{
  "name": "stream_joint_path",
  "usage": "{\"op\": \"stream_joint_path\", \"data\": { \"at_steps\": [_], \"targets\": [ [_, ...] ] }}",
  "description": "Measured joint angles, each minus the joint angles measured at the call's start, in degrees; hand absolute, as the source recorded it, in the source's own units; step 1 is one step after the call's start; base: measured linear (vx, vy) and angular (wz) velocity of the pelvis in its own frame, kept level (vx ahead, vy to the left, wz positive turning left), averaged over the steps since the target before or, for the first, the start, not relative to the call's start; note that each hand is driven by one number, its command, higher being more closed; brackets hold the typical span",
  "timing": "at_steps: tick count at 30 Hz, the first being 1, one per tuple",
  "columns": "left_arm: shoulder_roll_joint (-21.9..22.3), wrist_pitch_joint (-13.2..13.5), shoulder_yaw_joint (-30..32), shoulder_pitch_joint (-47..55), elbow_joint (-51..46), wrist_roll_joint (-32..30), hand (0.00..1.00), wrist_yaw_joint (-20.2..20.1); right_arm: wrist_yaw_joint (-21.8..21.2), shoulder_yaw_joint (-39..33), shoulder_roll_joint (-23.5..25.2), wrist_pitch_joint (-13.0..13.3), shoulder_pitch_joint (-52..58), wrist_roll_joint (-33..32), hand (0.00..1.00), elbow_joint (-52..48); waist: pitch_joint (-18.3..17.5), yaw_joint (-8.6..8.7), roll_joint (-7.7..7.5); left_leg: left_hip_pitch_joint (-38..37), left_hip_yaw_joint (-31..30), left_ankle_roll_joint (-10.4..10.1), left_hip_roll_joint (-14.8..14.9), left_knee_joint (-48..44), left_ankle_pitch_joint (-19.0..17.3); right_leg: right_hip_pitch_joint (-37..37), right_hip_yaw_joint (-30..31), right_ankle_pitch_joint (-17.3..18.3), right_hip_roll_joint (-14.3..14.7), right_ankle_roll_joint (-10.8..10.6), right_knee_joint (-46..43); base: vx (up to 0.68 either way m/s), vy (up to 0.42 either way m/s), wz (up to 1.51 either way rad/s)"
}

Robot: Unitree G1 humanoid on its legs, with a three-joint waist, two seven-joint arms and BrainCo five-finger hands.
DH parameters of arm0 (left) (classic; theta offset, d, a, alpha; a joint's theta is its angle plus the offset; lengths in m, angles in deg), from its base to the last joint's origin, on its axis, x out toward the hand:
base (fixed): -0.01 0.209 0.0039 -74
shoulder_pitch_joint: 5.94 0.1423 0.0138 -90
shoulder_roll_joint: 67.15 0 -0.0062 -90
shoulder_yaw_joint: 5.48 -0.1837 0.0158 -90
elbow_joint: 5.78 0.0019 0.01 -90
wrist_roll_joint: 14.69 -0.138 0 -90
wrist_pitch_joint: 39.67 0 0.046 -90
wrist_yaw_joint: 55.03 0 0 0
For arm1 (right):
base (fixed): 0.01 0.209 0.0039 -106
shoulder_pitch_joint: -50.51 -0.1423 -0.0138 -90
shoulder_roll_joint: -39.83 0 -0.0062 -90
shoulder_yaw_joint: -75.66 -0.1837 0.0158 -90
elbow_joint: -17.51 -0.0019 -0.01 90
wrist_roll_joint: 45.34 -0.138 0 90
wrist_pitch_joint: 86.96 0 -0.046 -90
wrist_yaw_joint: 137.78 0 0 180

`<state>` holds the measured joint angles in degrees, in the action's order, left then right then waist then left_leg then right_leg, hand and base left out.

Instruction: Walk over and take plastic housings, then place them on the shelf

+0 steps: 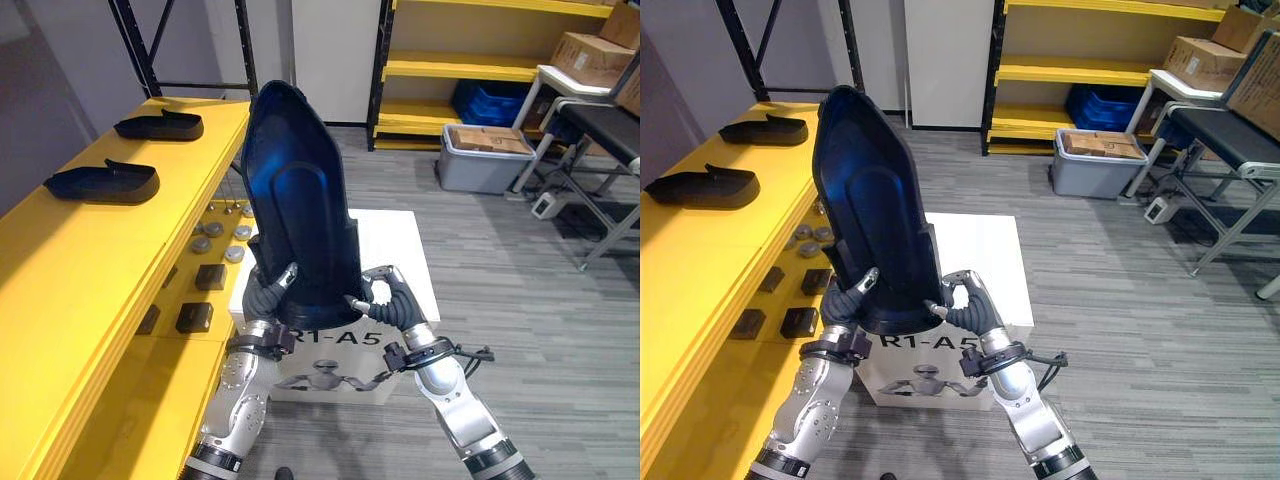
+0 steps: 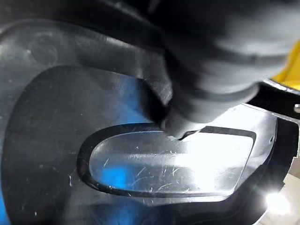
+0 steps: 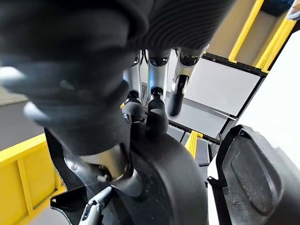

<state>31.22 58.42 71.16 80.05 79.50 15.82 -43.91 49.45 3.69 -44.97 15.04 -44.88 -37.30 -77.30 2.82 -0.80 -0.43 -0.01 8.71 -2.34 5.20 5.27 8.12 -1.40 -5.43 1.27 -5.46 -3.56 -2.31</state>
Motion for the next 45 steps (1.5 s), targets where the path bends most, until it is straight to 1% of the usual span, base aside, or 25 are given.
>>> {"op": "stream_joint_path", "data": {
  "at_steps": [3,5,6,8,10,13,14,16,17,18,19,20,22,24,28,31,33,35,37,39,40,42,43,44,45],
  "targets": [
    [1.6,0.0,0.6,0.8,-2.8,-5.5,1.0,-0.1,-0.6,-4.5,2.5,0.1,0.6,-4.5,0.0,-6.1,0.0,-0.01,0.0,0.0,0.1,0.0,0.0,0.0,0.0,0.0,0.1,0.0,0.0,0.0,0.0,0.0,0.0,0.0],
    [2.4,0.0,0.7,1.6,-4.2,-8.9,1.0,-0.3,-0.5,-8.1,2.9,0.6,0.6,-7.7,0.0,-10.2,0.0,0.03,-0.01,0.0,0.2,0.0,0.0,0.0,-0.1,0.1,0.1,0.0,0.0,0.0,0.0,0.0,0.0,0.0],
    [2.5,0.0,0.9,2.5,-4.8,-10.5,1.0,-0.5,-0.4,-11.6,3.3,0.8,0.5,-9.4,0.0,-11.7,0.0,0.07,-0.01,0.0,0.2,-0.1,0.0,0.0,-0.1,0.1,0.1,0.0,0.0,0.0,0.0,0.0,0.0,0.0],
    [2.5,0.0,1.7,4.0,-5.5,-12.3,1.0,-0.5,0.0,-15.9,4.0,1.6,0.5,-11.6,0.0,-12.5,0.0,0.18,-0.01,0.0,0.3,-0.1,0.0,0.0,-0.1,0.1,0.2,0.0,0.0,0.0,0.0,0.0,0.0,0.0],
    [3.0,0.0,4.3,5.7,-6.2,-15.2,1.0,-0.1,0.7,-21.4,4.0,2.4,0.6,-14.5,0.0,-12.7,0.0,0.57,0.0,0.1,0.3,-0.2,0.1,0.0,-0.1,0.1,0.2,-0.1,0.1,-0.1,0.2,0.0,0.0,0.0],
    [3.3,0.0,7.1,7.8,-8.0,-17.4,1.0,0.0,0.8,-26.8,4.3,3.0,1.6,-16.8,0.0,-12.7,0.0,0.9,0.01,0.2,0.3,-0.2,0.1,0.0,-0.2,0.0,0.1,-0.4,0.1,-0.3,0.9,0.0,0.0,0.0],
    [3.7,0.0,8.4,9.3,-9.9,-18.4,1.0,0.0,1.1,-31.1,4.7,3.2,3.9,-18.6,0.0,-11.9,0.0,0.99,0.01,0.3,0.3,-0.3,0.0,0.0,-0.3,-0.1,0.1,-0.4,0.0,-0.3,1.0,0.0,0.0,0.0],
    [4.2,0.1,10.3,10.6,-11.5,-18.5,1.0,-0.1,1.2,-34.4,4.6,3.9,6.7,-19.4,0.0,-6.9,0.0,1.39,0.02,0.3,0.3,-0.4,0.0,0.0,-0.4,-0.1,0.1,-0.4,0.0,-0.3,1.1,0.0,0.0,0.0],
    [4.7,0.2,11.1,11.4,-12.4,-18.5,1.0,-0.1,1.3,-36.4,4.6,3.9,8.7,-19.4,0.0,-2.1,0.0,1.42,0.04,0.3,0.3,-0.5,0.0,0.0,-0.4,-0.1,0.1,-0.4,0.0,-0.3,1.1,0.0,0.0,0.0],
    [5.1,0.2,11.8,12.2,-13.2,-18.5,1.0,-0.1,1.3,-38.1,4.6,3.7,10.6,-19.5,0.0,3.6,0.0,1.39,0.08,0.4,0.2,-0.5,0.0,0.0,-0.4,-0.2,0.0,-0.4,0.1,-0.3,1.1,0.0,0.0,0.0],
    [5.1,0.2,12.0,12.6,-13.5,-18.5,1.0,-0.1,1.3,-38.8,4.6,3.2,11.7,-19.5,0.0,6.7,-0.1,1.39,0.14,0.4,0.2,-0.5,0.0,0.0,-0.4,-0.2,0.0,-0.4,0.1,-0.3,1.1,0.02,-0.002,0.03],
    [5.2,0.2,12.5,13.5,-14.1,-18.5,1.0,-0.2,1.2,-40.0,4.8,2.0,13.4,-19.7,0.0,11.9,-0.1,1.4,0.32,0.5,0.1,-0.5,0.0,0.0,-0.5,-0.2,0.0,-0.4,0.1,-0.3,1.2,0.0,0.0,0.0],
    [5.6,0.4,13.2,15.1,-14.8,-18.6,1.0,-0.3,0.8,-40.7,5.0,0.2,16.1,-19.9,0.0,19.8,-0.2,1.43,0.7,0.5,0.1,-0.6,0.1,0.0,-0.5,-0.2,0.0,-0.4,0.1,-0.3,1.2,0.0,0.0,0.0],
    [6.4,0.4,13.7,16.3,-15.2,-18.9,1.0,-0.4,-0.1,-40.6,5.5,-1.0,17.9,-19.9,0.0,24.8,-0.3,1.45,1.01,0.3,0.1,-0.7,0.1,0.0,-0.6,-0.5,-0.1,-0.4,0.1,-0.3,1.2,0.0,0.0,0.0],
    [7.5,0.4,13.6,18.7,-17.2,-19.4,1.0,-1.9,-3.1,-40.1,9.0,-3.1,20.2,-19.9,0.0,37.1,-0.5,1.33,1.25,0.0,-0.1,-0.8,0.4,0.0,-0.7,-0.9,-0.7,-0.3,0.2,-0.4,0.9,0.0,0.0,0.04],
    [7.7,0.4,13.6,19.2,-17.3,-19.4,1.0,-2.3,-5.1,-37.0,9.6,-4.5,21.2,-19.8,0.0,42.0,-0.6,1.18,1.23,-0.7,-0.9,-0.9,0.3,0.0,-0.9,-2.1,-1.7,0.0,0.1,-0.9,1.1,-0.02,0.0,0.16],
    [7.9,0.5,13.4,20.2,-17.3,-19.4,1.0,-2.3,-6.1,-34.7,9.5,-4.7,21.1,-18.7,0.0,44.2,-0.6,1.04,1.22,-0.8,-1.1,-0.7,0.4,0.0,-1.0,-2.3,-1.8,0.3,0.1,-1.2,1.2,-0.03,0.001,0.06],
    [7.9,0.5,12.2,20.3,-17.3,-19.4,1.0,-2.4,-7.1,-30.8,9.1,-5.3,21.0,-16.5,0.0,47.1,-0.6,-0.11,1.02,-0.3,-1.3,-0.8,0.6,0.0,-1.0,-2.4,-2.2,0.5,0.2,-1.0,1.2,-0.03,-0.007,0.08],
    [7.9,0.5,11.1,20.3,-17.3,-19.4,1.0,-2.6,-7.7,-27.9,9.2,-6.0,20.7,-15.2,0.0,48.7,-0.7,-0.23,0.98,0.8,-2.7,-0.8,0.4,0.0,-0.8,-2.5,-3.6,0.6,0.2,-1.1,1.0,0.0,-0.012,0.38],
    [8.3,0.5,9.6,20.4,-17.3,-19.4,1.0,-2.7,-8.0,-26.6,9.5,-6.3,20.2,-14.2,0.0,48.7,-0.4,-0.39,0.97,1.8,-5.0,-0.8,-0.1,-0.1,-0.2,-2.6,-6.3,0.9,-0.1,-1.3,0.2,0.0,-0.011,0.65],
    [8.4,0.5,8.9,20.3,-17.3,-19.4,1.0,-2.9,-8.0,-25.9,9.4,-6.3,19.7,-14.2,0.0,48.7,-0.2,-0.47,0.91,2.3,-6.7,-0.9,-0.5,-0.2,0.4,-2.4,-7.9,1.5,-0.4,-0.9,-1.3,0.0,-0.02,1.0],
    [8.9,0.5,7.2,19.5,-17.3,-19.4,1.0,-3.0,-7.9,-25.8,9.3,-6.3,18.7,-14.1,0.0,49.0,0.4,-0.49,0.44,5.8,-12.1,-0.4,-2.1,-2.0,0.5,-2.3,-15.2,4.4,-2.1,-1.1,-5.2,0.0,-0.025,1.57],
    [9.2,0.5,7.0,19.3,-17.3,-19.4,1.0,-3.0,-7.8,-25.8,9.1,-6.3,18.5,-13.9,0.0,49.1,0.6,-0.45,0.48,6.8,-11.7,0.3,-2.1,-2.2,0.1,-2.6,-17.4,4.8,-2.4,-1.3,-5.7,-0.01,-0.023,1.88],
    [9.3,0.5,6.6,18.9,-17.3,-19.3,1.0,-2.9,-7.6,-25.9,8.4,-6.3,18.1,-13.0,0.0,49.1,0.9,-0.34,0.29,8.2,-9.4,2.7,-2.5,-2.3,-2.1,-3.6,-22.3,4.8,-3.5,-1.4,-5.4,0.04,0.029,1.99],
    [9.1,0.5,6.7,17.5,-16.7,-19.3,1.0,-2.8,-7.3,-26.1,8.0,-6.2,16.9,-12.9,0.0,50.2,2.2,-0.28,-0.84,9.8,-3.0,5.0,-2.3,-5.4,-3.7,-4.9,-26.4,4.9,-5.6,-1.6,-4.9,0.06,0.051,2.07]
  ]
}}
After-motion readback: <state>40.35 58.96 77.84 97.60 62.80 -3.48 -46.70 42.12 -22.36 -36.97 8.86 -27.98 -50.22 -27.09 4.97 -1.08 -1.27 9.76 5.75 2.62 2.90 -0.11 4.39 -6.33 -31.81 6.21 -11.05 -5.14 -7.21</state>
